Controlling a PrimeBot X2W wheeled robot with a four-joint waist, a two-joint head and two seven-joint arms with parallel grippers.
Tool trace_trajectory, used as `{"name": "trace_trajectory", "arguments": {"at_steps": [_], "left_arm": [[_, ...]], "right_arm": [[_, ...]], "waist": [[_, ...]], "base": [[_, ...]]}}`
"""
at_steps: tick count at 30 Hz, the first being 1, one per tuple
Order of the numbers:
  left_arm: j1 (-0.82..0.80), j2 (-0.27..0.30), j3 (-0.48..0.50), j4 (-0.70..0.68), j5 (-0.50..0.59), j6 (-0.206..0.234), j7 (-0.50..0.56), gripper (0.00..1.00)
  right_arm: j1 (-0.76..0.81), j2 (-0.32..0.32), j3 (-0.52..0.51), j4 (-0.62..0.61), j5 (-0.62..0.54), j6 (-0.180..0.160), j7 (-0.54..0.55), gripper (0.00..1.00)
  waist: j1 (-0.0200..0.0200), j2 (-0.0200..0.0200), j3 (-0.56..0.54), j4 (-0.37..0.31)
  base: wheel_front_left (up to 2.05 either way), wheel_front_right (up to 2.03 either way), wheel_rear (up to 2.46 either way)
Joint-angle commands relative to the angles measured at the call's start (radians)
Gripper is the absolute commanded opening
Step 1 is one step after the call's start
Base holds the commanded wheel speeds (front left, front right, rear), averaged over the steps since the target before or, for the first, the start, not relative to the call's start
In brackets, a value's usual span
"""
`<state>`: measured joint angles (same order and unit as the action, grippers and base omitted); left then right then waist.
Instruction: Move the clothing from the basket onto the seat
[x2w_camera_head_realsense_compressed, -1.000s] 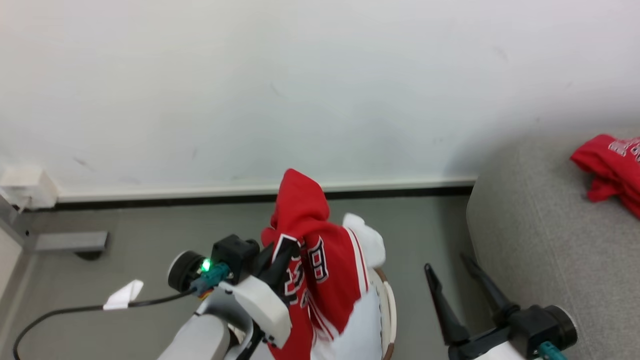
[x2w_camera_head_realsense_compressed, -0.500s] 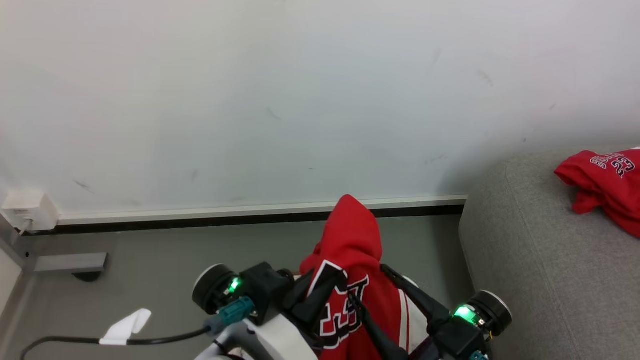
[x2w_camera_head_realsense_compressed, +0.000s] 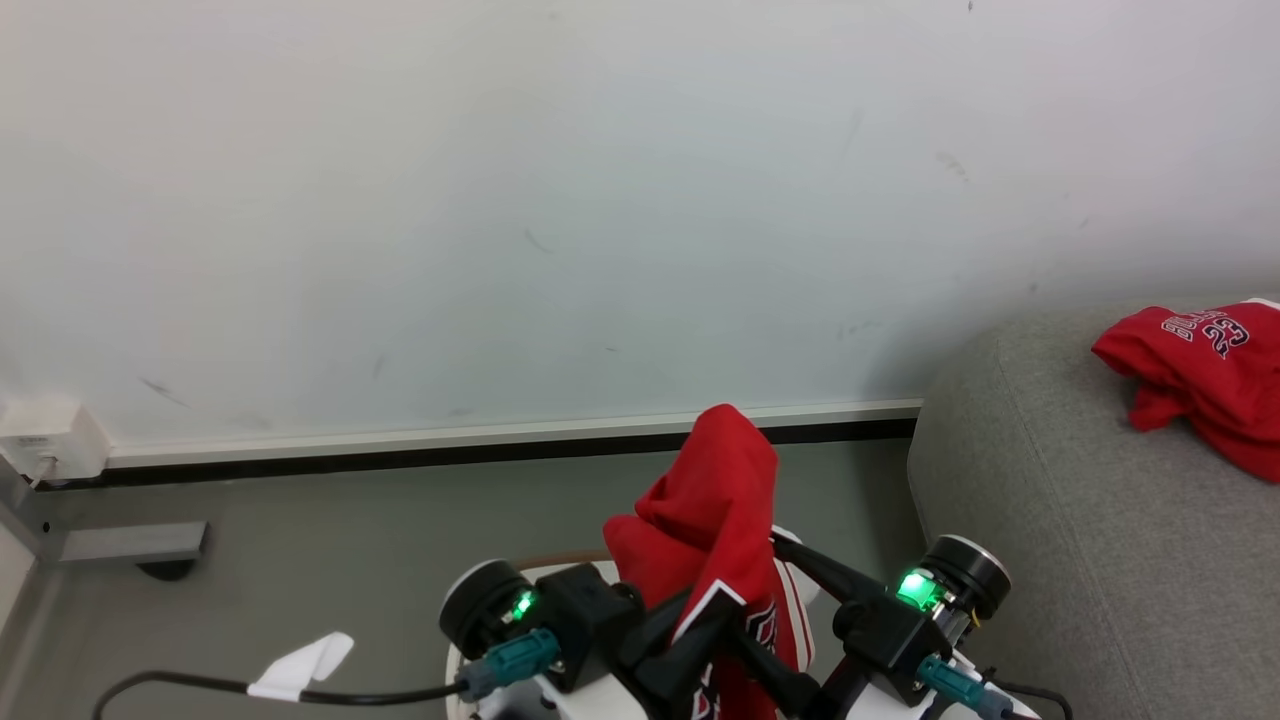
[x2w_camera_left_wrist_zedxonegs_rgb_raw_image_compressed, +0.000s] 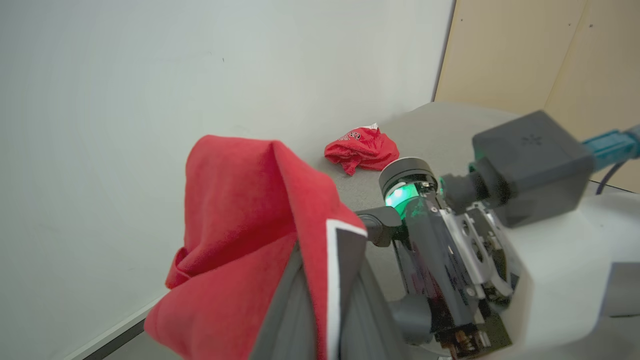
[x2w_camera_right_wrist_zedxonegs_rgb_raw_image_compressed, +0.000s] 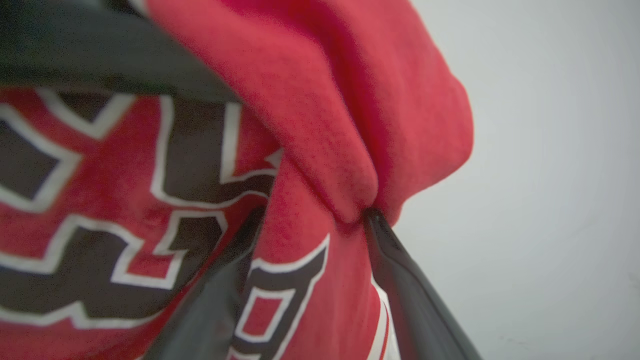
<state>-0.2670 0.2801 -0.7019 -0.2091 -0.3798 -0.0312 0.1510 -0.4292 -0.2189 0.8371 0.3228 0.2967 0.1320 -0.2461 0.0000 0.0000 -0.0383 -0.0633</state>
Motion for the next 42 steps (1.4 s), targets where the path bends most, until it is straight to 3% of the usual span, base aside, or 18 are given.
{"name": "trace_trajectory", "arguments": {"at_steps": [1, 4, 6, 7, 11, 13, 14, 15, 16, 25, 42], "left_arm": [[0.011, -0.002, -0.004, -0.011, -0.012, -0.005, 0.0, 0.0], [0.011, -0.005, -0.012, -0.017, -0.02, -0.012, 0.0, 0.0], [0.01, -0.006, -0.018, -0.019, -0.024, -0.016, 0.003, 0.0], [0.01, -0.006, -0.019, -0.019, -0.027, -0.017, 0.002, 0.0], [0.015, 0.003, -0.008, -0.008, -0.02, 0.0, -0.003, 0.02], [0.018, 0.005, -0.002, -0.001, -0.014, 0.009, -0.011, 0.4], [0.02, 0.006, 0.0, 0.005, -0.012, 0.013, -0.017, 0.5], [0.022, 0.008, 0.005, 0.011, -0.008, 0.02, -0.02, 0.81], [0.024, 0.009, 0.008, 0.019, -0.004, 0.027, -0.026, 1.0], [0.05, -0.012, 0.005, 0.113, -0.007, 0.046, -0.087, 1.0], [0.008, -0.049, -0.024, 0.225, -0.001, 0.021, -0.167, 1.0]], "right_arm": [[-0.013, -0.008, 0.001, 0.007, 0.016, -0.003, 0.006, 1.0], [-0.017, -0.017, 0.027, 0.026, 0.054, -0.003, 0.014, 1.0], [-0.017, -0.016, 0.048, 0.037, 0.088, -0.003, 0.014, 0.04], [-0.018, -0.016, 0.06, 0.038, 0.109, -0.003, 0.013, 0.0], [-0.025, -0.022, 0.069, 0.042, 0.171, -0.003, 0.001, 0.0], [-0.024, -0.022, 0.057, 0.045, 0.187, -0.003, -0.004, 0.0], [-0.021, -0.023, 0.048, 0.046, 0.195, -0.003, -0.005, 0.0], [-0.018, -0.024, 0.036, 0.048, 0.204, -0.003, -0.009, 0.0], [-0.013, -0.025, 0.025, 0.049, 0.211, -0.003, -0.012, 0.0], [0.015, -0.052, -0.105, 0.048, 0.21, -0.003, -0.019, 0.0], [0.067, -0.086, -0.29, -0.041, 0.141, -0.003, -0.015, 0.0]], "waist": [[0.0, 0.0, -0.001, 0.0], [0.0, 0.0, -0.003, 0.002], [0.0, 0.0, -0.005, 0.005], [0.0, 0.0, -0.005, 0.006], [0.0, 0.0, -0.005, 0.006], [0.0, 0.0, -0.004, 0.005], [0.0, 0.0, -0.003, 0.004], [0.0, 0.0, -0.003, 0.003], [0.0, 0.0, -0.002, 0.002], [0.0, 0.0, 0.015, -0.05], [0.0, 0.0, 0.097, -0.303]], "base": [[0.0, 0.0, 0.0], [0.0, 0.0, 0.0], [0.0, 0.0, 0.0], [0.0, 0.0, 0.0], [0.0, 0.0, 0.0], [0.0, 0.0, 0.0], [0.0, 0.0, 0.0], [0.0, 0.0, 0.0], [0.0, 0.0, 0.0], [0.0, 0.0, 0.0], [0.0, 0.0, 0.0]]}}
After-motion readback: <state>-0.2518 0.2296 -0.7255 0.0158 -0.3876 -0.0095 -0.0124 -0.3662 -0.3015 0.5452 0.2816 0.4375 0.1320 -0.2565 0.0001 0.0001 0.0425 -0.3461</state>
